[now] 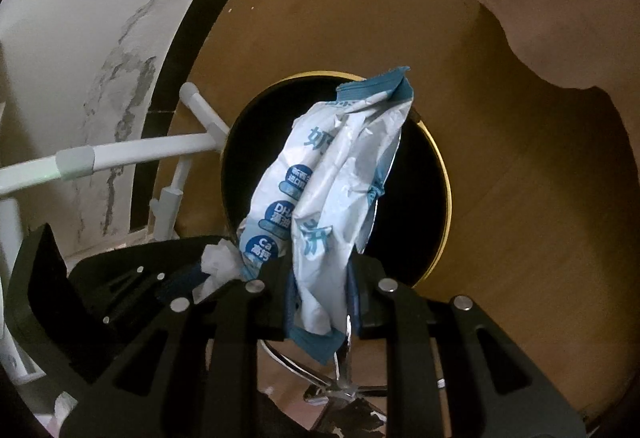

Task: Collect trash
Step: 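Carry both items over the black bin and open both tools to drop them, then grasp the clear plastic bag with the left tool while the right tool grasps crumpled foil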

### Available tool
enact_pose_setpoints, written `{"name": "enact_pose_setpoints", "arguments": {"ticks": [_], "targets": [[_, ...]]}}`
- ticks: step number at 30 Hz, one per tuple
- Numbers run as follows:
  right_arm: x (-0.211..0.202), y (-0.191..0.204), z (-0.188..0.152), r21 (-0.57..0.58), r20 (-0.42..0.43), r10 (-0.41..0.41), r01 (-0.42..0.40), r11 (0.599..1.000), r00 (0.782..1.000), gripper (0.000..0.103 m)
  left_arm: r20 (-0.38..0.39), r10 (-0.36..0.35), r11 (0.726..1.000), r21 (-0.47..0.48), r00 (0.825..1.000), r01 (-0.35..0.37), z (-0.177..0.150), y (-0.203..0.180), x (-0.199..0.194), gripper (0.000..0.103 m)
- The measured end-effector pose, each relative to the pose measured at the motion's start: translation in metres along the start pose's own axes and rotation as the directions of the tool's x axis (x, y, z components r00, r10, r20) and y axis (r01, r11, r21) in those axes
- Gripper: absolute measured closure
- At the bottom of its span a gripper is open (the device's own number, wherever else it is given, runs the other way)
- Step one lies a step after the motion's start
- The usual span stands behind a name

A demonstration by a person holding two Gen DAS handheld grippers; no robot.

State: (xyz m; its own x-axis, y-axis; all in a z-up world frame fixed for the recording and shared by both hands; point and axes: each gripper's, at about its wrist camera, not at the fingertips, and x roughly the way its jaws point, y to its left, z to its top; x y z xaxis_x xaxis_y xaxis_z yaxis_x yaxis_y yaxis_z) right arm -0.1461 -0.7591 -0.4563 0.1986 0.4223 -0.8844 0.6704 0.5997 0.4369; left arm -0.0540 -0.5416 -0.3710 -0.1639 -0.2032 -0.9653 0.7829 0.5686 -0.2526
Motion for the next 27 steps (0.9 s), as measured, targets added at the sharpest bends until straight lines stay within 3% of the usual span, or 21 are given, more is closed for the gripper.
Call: {"name": "enact_pose_setpoints", "arguments": {"ticks": [1,2,3,4,5,8,11,13,15,16,17,18,19,21,22,23,24,25,26,27], "targets": [[0.000,-0.005,0.001,0.012,0.003,0.006,-0.006,1.000,1.000,0.073,0.005,0.006,1.000,-0.006,1.000,-0.006,0.000,0.009,0.003,0.071],[0.000,-0.009,0.002,0.030,0.003,0.004,-0.004,1.000,1.000,0.062,0.006,0.013,1.000,-0.008,1.000,-0.013,0.000,0.014,0.005,0.057],[-0.001,-0.013,0.003,0.049,0.003,0.007,-0.007,0.999,1.000,0.031,0.005,0.017,1.000,-0.012,1.000,-0.017,-0.001,0.011,0.004,0.031],[-0.004,-0.016,0.001,0.058,0.011,0.009,-0.009,0.998,1.000,0.017,0.011,0.026,1.000,-0.014,1.000,-0.026,-0.002,0.016,0.009,0.019],[-0.011,-0.018,0.001,0.063,0.035,0.013,-0.016,0.998,0.999,0.017,0.018,0.036,0.999,-0.011,0.999,-0.036,-0.001,0.012,0.010,0.009],[-0.034,-0.024,-0.003,0.094,0.077,0.028,-0.035,0.995,0.997,0.017,0.001,0.006,1.000,0.004,1.000,-0.006,0.001,0.000,0.009,0.009],[-0.088,-0.030,-0.014,0.111,0.198,0.006,-0.029,0.993,0.980,0.017,0.013,-0.055,0.997,0.061,0.998,0.054,0.005,-0.020,0.002,0.009],[-0.134,-0.028,-0.026,0.103,0.310,-0.048,0.017,0.995,0.949,0.017,0.083,-0.097,0.981,0.175,0.992,0.081,-0.001,-0.064,-0.031,0.009],[-0.198,-0.019,-0.047,0.085,0.471,-0.112,0.081,0.993,0.875,0.017,0.194,-0.146,0.950,0.301,0.970,0.082,-0.007,-0.100,-0.074,0.009],[-0.230,-0.011,-0.060,0.074,0.550,-0.135,0.113,0.991,0.824,0.015,0.265,-0.171,0.930,0.360,0.949,0.067,-0.012,-0.121,-0.105,0.009],[-0.268,0.000,-0.078,0.058,0.642,-0.150,0.147,0.987,0.752,0.013,0.329,-0.198,0.913,0.405,0.923,0.052,-0.018,-0.136,-0.134,0.009],[-0.303,0.015,-0.099,0.044,0.728,-0.155,0.180,0.983,0.668,0.006,0.413,-0.221,0.898,0.439,0.883,0.019,-0.026,-0.150,-0.175,0.009],[-0.335,0.032,-0.121,0.031,0.805,-0.151,0.214,0.976,0.574,0.006,0.470,-0.233,0.893,0.450,0.852,-0.004,-0.031,-0.156,-0.204,0.009],[-0.374,0.062,-0.151,0.000,0.890,-0.123,0.270,0.963,0.438,0.006,0.596,-0.256,0.893,0.447,0.761,-0.049,-0.045,-0.158,-0.274,0.009],[-0.393,0.086,-0.170,-0.032,0.930,-0.081,0.299,0.954,0.358,0.006,0.663,-0.238,0.907,0.413,0.709,-0.082,-0.055,-0.150,-0.311,0.008],[-0.401,0.103,-0.179,-0.062,0.948,-0.041,0.310,0.949,0.315,0.006,0.725,-0.203,0.925,0.362,0.658,-0.114,-0.065,-0.136,-0.345,0.007],[-0.406,0.122,-0.188,-0.105,0.959,0.011,0.318,0.942,0.284,0.006,0.763,-0.169,0.938,0.318,0.624,-0.135,-0.072,-0.124,-0.364,0.006],[-0.406,0.142,-0.193,-0.162,0.960,0.073,0.319,0.934,0.272,0.006,0.822,-0.073,0.960,0.210,0.565,-0.182,-0.088,-0.096,-0.395,0.006],[-0.402,0.168,-0.195,-0.237,0.949,0.149,0.314,0.919,0.279,0.006,0.846,0.004,0.968,0.130,0.532,-0.215,-0.099,-0.074,-0.411,0.006],[-0.395,0.192,-0.194,-0.309,0.928,0.216,0.304,0.901,0.302,0.006,0.859,0.076,0.968,0.057,0.507,-0.242,-0.110,-0.054,-0.422,0.006]]}}
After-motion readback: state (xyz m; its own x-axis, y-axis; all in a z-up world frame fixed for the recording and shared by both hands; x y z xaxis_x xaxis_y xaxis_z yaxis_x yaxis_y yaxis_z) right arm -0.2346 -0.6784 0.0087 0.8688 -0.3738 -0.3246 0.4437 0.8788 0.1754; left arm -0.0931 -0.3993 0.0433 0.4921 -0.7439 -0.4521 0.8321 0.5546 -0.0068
